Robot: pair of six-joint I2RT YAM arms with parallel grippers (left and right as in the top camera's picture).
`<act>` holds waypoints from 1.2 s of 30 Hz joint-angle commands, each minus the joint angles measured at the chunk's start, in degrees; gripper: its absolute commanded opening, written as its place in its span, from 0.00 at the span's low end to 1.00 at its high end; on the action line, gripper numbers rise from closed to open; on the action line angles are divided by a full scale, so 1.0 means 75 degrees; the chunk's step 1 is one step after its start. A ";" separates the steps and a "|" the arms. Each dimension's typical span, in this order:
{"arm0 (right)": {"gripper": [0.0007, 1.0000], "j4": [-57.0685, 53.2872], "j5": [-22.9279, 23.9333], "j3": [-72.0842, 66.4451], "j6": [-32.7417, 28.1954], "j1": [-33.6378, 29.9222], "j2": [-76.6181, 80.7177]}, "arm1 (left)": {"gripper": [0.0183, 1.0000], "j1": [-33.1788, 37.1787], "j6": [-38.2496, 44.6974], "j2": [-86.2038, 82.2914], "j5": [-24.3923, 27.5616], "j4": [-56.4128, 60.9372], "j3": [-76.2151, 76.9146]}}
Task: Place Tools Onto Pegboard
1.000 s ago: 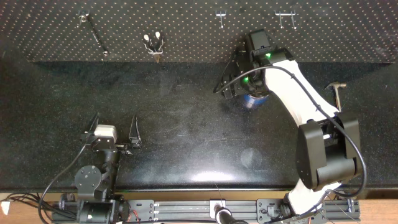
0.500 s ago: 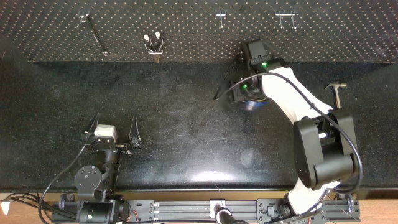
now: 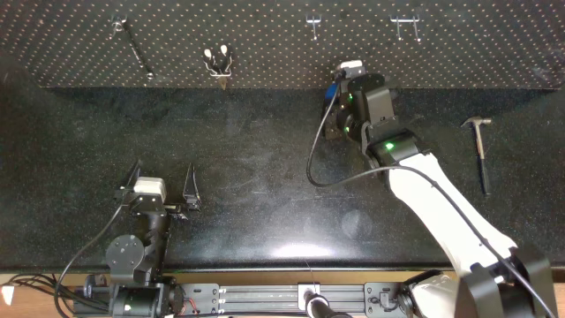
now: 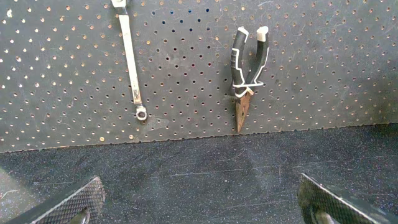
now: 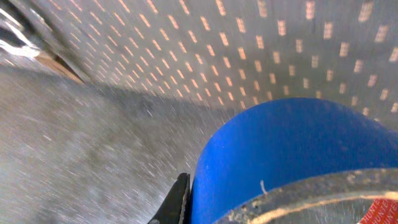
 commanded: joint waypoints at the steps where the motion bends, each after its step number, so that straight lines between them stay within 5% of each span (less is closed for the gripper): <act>1: 0.07 0.0230 0.0629 0.0682 0.0752 0.0533 -0.1008 | 1.00 -0.0035 0.0067 -0.0073 -0.0052 -0.0055 -0.0012; 6: 0.08 0.0609 0.2165 0.0831 0.1868 0.1367 -0.1212 | 1.00 -0.0035 0.0067 -0.0073 -0.0052 -0.0052 -0.0012; 12: 0.07 0.1011 0.2398 0.1023 0.2209 0.1737 -0.1201 | 1.00 -0.0035 0.0067 -0.0073 -0.0052 -0.0055 -0.0012; 14: 0.07 0.1014 0.2943 0.1093 0.2206 0.1839 -0.1189 | 1.00 -0.0035 0.0067 -0.0073 -0.0052 -0.0055 -0.0012; 36: 0.07 0.2422 0.2868 0.2699 0.2180 0.1565 0.1437 | 1.00 -0.0035 0.0067 -0.0073 -0.0052 -0.0055 -0.0012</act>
